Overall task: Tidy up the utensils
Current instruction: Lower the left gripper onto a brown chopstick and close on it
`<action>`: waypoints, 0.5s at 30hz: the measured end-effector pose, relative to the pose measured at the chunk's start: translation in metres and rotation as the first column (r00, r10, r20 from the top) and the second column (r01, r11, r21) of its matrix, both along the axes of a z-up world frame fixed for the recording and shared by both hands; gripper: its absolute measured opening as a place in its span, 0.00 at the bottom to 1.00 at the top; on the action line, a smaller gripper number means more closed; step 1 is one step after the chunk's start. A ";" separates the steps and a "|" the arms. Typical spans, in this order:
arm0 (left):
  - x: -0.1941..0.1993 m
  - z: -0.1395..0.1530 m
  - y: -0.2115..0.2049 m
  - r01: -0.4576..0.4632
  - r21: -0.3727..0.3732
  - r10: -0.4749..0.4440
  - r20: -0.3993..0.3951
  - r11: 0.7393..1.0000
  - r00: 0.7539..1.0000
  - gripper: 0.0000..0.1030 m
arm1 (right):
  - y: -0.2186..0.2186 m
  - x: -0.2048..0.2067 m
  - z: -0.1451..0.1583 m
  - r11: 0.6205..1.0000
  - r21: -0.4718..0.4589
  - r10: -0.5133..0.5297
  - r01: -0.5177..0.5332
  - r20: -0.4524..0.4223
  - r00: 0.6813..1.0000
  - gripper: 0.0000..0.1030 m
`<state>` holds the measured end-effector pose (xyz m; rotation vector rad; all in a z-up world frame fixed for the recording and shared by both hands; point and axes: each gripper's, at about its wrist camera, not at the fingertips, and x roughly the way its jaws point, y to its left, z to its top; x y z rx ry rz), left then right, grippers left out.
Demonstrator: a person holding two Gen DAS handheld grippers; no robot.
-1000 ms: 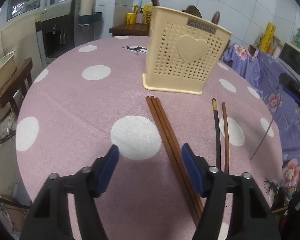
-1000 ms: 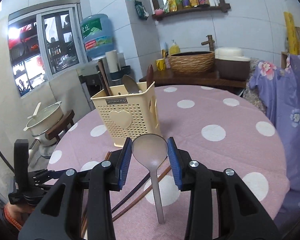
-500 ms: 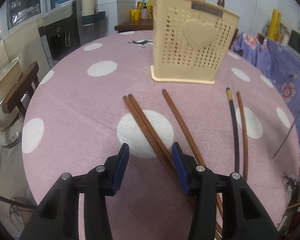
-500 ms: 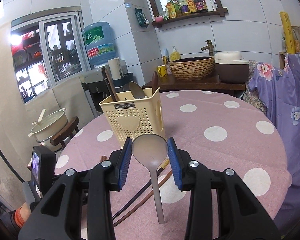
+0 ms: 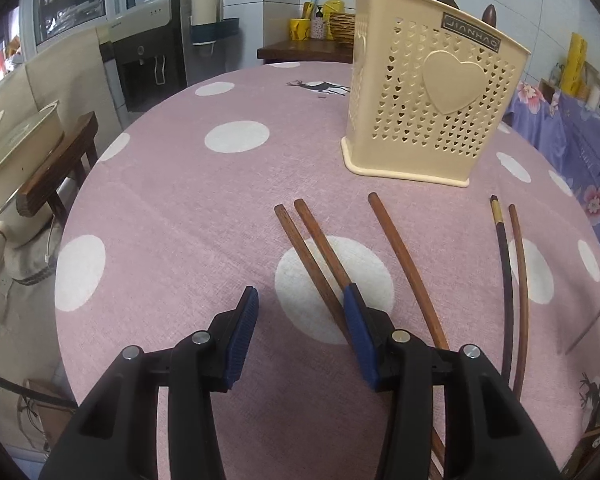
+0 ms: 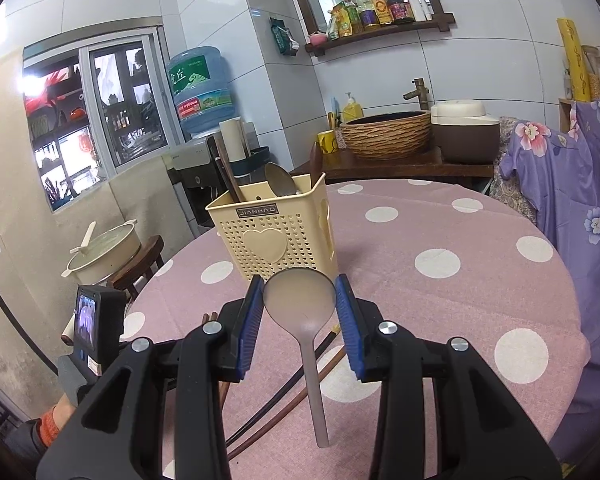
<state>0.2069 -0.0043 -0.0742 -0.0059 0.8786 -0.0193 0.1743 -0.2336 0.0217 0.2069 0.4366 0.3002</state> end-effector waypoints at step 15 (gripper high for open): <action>0.029 0.002 0.011 -0.100 -0.030 0.099 -0.032 0.995 0.995 0.40 | 0.004 0.000 -0.002 1.000 0.010 -0.004 0.004 -0.006 1.000 0.36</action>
